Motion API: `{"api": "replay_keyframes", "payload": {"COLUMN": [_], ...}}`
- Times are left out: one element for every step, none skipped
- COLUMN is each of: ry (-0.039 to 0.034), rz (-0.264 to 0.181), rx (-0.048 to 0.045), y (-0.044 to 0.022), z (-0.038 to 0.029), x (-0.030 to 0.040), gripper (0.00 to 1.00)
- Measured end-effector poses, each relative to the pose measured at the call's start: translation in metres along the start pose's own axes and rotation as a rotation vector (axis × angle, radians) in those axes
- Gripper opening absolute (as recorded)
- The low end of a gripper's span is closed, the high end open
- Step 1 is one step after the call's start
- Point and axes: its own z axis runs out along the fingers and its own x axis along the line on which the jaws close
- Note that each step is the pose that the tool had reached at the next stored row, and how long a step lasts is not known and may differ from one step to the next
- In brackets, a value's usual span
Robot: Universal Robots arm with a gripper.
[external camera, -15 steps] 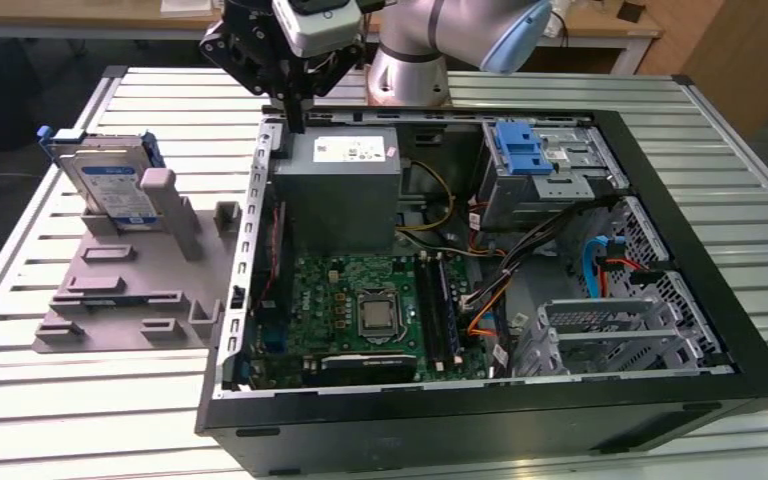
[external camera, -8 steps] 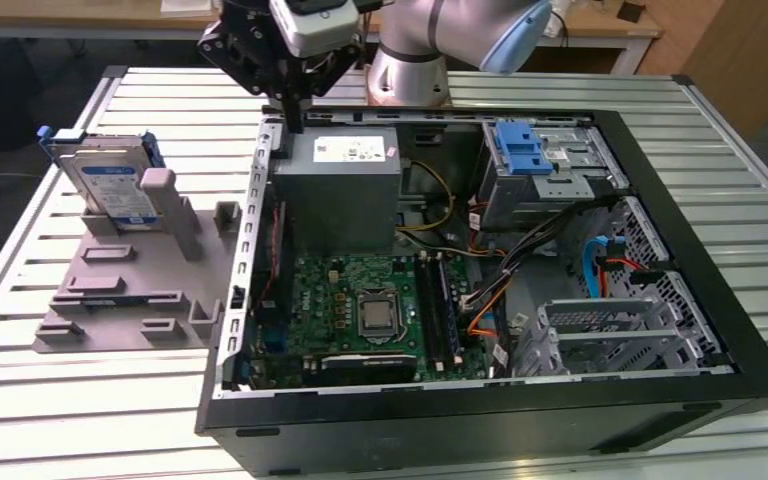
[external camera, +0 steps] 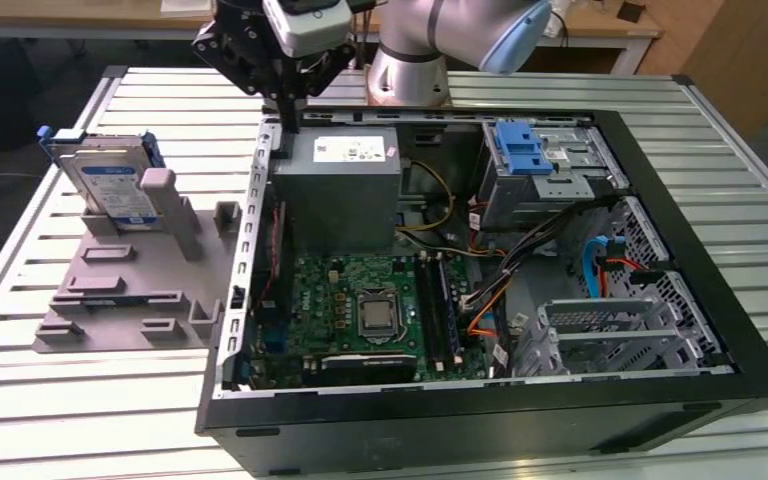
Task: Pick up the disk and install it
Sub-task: 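Reach for the disk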
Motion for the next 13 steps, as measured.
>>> {"api": "replay_keyframes", "payload": {"ry": [0.0000,0.0000,0.0000,-0.0001,0.0000,0.0000,0.0000,0.0000,0.0000,0.0000,0.0000,0.0000,0.0000], "rz": [0.000,0.000,0.000,0.000,0.000,0.000,0.000,0.000,0.000,0.000,0.000,0.000,0.000], "rx": [-0.0001,0.0000,0.0000,-0.0001,0.0000,-0.0001,0.0000,0.0000,0.0000,0.0000,0.0000,0.0000,0.0000], "y": [0.0000,0.0000,0.0001,0.0001,0.0000,0.0000,0.0000,0.0000,0.0000,0.0000,-0.0001,-0.0001,-0.0001], "z": [0.0000,0.0000,0.0000,0.0000,0.0000,0.0000,0.0000,0.0000,0.0000,0.0000,0.0000,0.0000,0.0000], "x": [0.0007,0.0014,0.0021,0.0028,0.0035,0.0041,0.0049,0.0055,0.0061,0.0068,0.0075,0.0082,0.0089], "gripper": [0.11,0.11,0.11,0.11,0.11,0.11,0.11,0.11,0.11,0.11,0.11,0.11,0.11]}}
